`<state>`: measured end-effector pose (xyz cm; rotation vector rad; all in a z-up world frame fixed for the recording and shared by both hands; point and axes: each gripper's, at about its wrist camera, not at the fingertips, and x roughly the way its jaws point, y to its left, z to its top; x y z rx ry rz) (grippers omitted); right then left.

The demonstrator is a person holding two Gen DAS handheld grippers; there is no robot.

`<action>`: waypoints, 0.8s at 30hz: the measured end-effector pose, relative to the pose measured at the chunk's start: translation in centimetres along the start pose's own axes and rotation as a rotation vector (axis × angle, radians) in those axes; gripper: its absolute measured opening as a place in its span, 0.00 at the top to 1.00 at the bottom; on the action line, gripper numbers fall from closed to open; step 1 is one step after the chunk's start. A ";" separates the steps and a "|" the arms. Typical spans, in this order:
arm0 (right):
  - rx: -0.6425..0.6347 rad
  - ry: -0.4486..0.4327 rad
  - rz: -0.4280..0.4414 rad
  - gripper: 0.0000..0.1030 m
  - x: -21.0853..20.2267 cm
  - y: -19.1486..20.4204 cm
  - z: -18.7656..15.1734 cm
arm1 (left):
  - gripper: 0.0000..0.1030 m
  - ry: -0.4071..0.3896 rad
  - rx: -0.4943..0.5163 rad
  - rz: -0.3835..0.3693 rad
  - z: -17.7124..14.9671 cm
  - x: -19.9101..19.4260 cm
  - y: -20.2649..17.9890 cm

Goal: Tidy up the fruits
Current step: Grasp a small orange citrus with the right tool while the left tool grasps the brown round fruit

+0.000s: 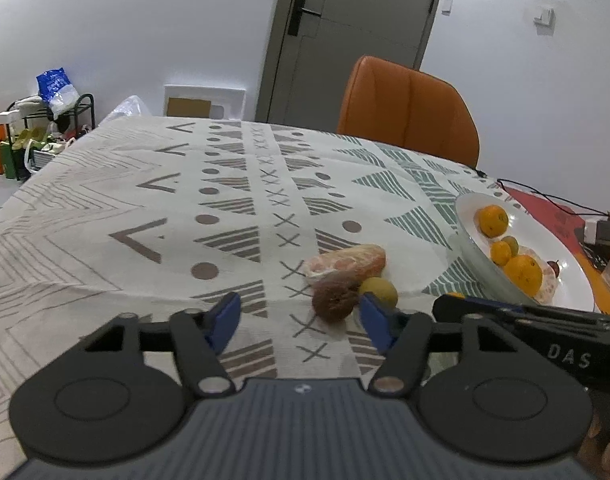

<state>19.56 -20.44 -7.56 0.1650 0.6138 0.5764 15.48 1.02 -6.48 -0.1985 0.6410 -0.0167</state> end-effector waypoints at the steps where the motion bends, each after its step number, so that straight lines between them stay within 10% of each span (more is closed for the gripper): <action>1: 0.001 -0.002 -0.001 0.79 -0.1 -0.1 0.0 | 0.46 0.004 0.000 -0.001 0.0 0.2 -0.1; 24: 0.027 -0.043 -0.006 0.79 -2.2 -1.2 0.0 | 0.77 0.004 0.146 0.059 0.0 1.7 -3.2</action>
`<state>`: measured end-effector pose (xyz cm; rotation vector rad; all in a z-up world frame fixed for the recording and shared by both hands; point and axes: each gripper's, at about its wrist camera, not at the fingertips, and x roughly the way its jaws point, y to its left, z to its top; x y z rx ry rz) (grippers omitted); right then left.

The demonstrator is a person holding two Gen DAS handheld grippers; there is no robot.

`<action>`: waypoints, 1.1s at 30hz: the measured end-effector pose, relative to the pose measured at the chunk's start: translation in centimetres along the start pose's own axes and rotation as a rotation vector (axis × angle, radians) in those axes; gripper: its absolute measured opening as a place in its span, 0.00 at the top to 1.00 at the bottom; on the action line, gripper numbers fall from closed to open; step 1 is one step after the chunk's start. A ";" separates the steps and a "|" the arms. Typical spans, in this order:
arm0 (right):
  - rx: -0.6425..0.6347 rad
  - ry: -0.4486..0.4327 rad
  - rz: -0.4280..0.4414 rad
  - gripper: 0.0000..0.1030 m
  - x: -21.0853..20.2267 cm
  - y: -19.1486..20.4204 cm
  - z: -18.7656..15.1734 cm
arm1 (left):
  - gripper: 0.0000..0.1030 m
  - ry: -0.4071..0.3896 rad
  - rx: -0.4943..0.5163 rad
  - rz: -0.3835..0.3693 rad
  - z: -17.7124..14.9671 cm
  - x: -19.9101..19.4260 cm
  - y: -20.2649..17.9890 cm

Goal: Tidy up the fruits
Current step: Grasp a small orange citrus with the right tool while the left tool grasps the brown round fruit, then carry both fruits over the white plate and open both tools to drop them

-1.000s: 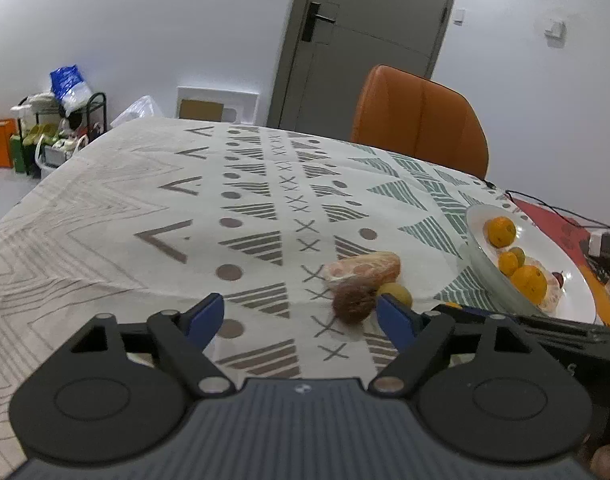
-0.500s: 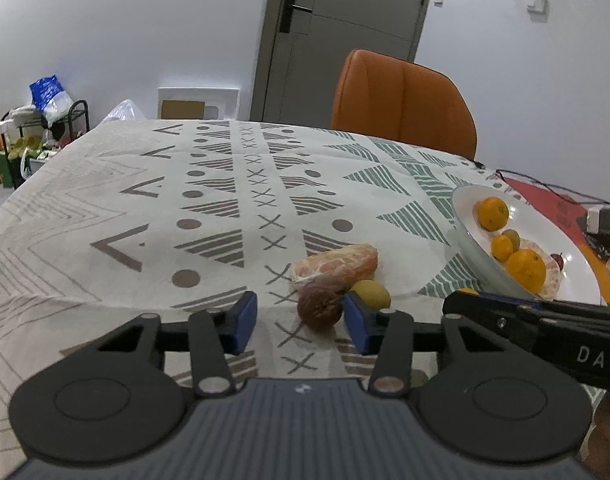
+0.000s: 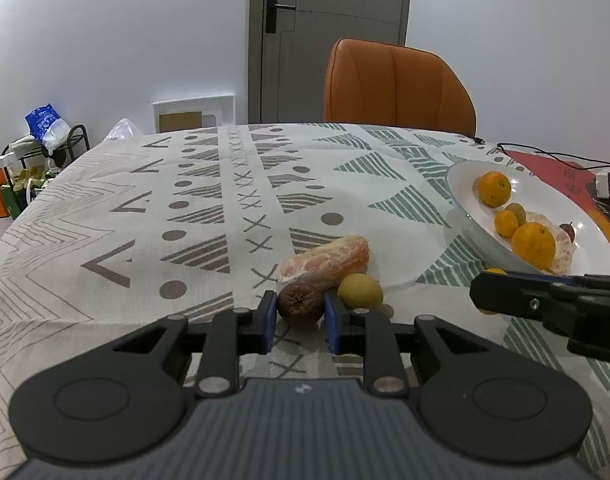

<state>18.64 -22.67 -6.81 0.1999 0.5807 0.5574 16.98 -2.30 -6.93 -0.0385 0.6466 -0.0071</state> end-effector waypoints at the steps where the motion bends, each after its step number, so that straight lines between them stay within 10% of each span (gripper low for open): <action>1: 0.001 -0.003 -0.001 0.79 -0.1 -0.1 0.0 | 0.77 -0.004 0.001 0.001 0.0 -0.1 0.0; 33: 0.095 -0.124 -0.137 0.79 -5.2 -6.3 0.5 | 0.77 -0.108 0.069 -0.104 2.8 -2.0 -6.1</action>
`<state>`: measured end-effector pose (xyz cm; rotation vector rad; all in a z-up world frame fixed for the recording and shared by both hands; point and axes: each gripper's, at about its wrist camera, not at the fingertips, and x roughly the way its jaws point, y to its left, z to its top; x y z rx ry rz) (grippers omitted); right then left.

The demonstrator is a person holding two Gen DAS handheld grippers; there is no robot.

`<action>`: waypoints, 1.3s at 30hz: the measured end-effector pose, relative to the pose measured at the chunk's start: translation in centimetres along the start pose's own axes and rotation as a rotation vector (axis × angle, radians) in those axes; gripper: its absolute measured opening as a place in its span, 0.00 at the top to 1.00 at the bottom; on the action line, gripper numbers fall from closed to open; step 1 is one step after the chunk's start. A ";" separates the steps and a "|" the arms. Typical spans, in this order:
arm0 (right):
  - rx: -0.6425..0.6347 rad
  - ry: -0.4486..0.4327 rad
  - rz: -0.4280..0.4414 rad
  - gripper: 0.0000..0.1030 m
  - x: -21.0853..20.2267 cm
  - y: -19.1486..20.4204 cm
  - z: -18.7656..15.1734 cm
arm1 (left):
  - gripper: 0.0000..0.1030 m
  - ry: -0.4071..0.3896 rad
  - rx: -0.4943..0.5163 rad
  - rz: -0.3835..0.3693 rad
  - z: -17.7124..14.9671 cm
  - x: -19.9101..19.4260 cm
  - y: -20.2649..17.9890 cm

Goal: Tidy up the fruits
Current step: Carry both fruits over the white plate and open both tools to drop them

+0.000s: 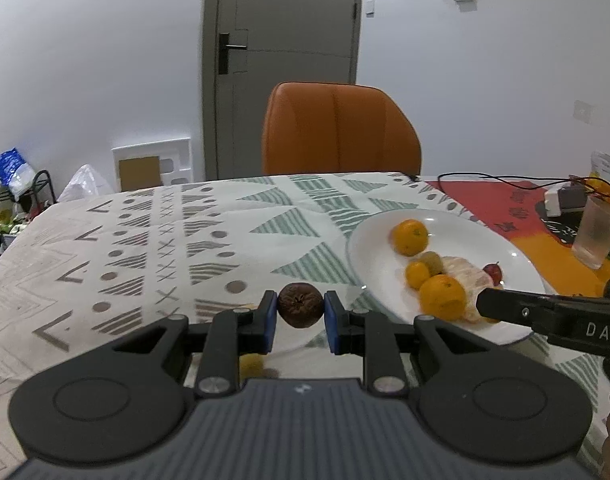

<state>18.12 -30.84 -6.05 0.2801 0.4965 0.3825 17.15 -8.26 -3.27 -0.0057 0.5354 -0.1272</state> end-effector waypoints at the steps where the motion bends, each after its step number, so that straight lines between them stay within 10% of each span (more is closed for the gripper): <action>1: 0.002 -0.002 -0.006 0.79 -0.1 -0.2 0.0 | 0.77 -0.002 0.004 -0.005 0.1 0.1 -0.3; 39: 0.042 -0.064 -0.146 0.79 -1.2 -4.0 1.5 | 0.73 -0.004 0.041 -0.070 2.6 2.2 -4.6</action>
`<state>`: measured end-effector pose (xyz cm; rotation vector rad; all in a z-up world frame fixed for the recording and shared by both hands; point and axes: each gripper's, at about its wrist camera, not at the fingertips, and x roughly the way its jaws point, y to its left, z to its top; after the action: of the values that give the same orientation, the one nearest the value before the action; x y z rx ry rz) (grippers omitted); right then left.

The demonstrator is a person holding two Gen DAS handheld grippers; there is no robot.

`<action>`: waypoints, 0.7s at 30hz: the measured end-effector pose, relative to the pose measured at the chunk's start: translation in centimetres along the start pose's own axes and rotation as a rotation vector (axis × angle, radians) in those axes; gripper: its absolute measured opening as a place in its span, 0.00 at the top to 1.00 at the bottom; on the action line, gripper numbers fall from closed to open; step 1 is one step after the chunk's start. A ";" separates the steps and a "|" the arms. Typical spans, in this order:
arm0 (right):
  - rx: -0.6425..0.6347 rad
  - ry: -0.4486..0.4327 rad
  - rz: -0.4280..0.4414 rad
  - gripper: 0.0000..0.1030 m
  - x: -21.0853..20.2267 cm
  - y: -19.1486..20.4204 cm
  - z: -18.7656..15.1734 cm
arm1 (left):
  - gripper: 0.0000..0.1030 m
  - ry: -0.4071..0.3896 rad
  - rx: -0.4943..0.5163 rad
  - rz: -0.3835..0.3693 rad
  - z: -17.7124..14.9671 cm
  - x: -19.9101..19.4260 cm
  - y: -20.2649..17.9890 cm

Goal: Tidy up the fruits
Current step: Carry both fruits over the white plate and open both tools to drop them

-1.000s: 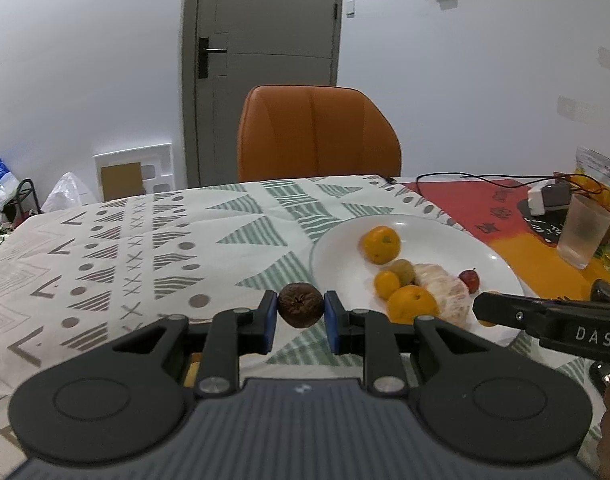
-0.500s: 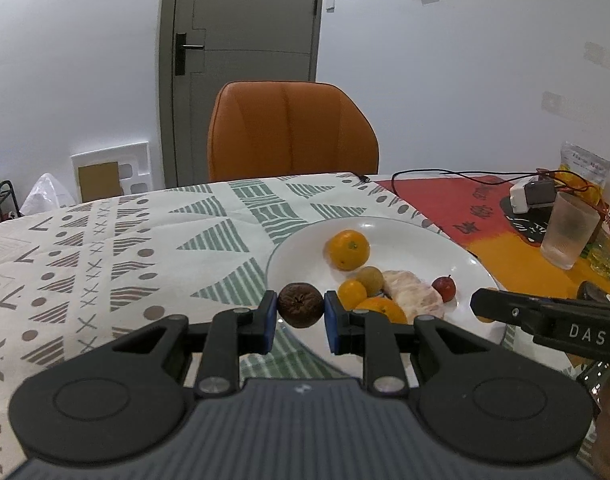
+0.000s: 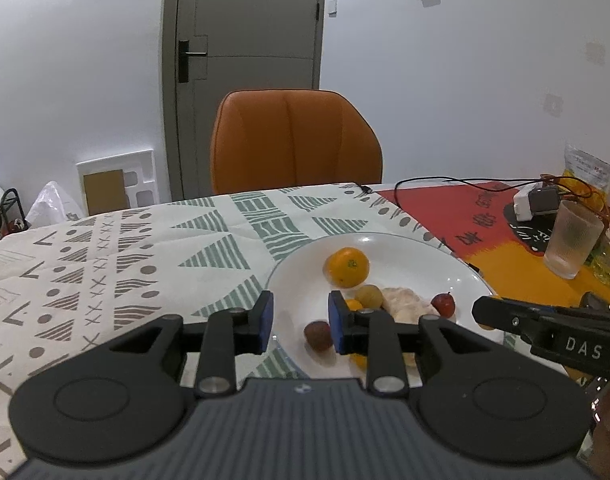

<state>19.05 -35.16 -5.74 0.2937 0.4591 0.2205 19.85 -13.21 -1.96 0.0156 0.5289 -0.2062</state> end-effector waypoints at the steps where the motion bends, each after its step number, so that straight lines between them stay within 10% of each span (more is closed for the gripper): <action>1: 0.000 0.000 0.000 0.78 0.0 0.0 0.0 | 0.73 0.000 -0.003 0.005 0.0 -0.2 0.2; 6: 0.020 -0.030 -0.015 0.57 -0.1 0.1 0.2 | 0.68 0.008 -0.035 0.026 -0.2 -0.9 1.5; 14: -0.030 -0.014 0.043 0.29 -0.1 2.9 -0.5 | 0.22 -0.002 -0.105 0.096 -0.7 -2.6 3.9; 21: -0.015 -0.020 0.084 0.06 -0.1 4.7 -0.8 | 0.15 -0.007 -0.116 0.162 -0.9 -4.1 6.1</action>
<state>17.91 -30.60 -4.88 0.3008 0.4259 0.3024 17.12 -6.42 -0.93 -0.0549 0.5288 -0.0169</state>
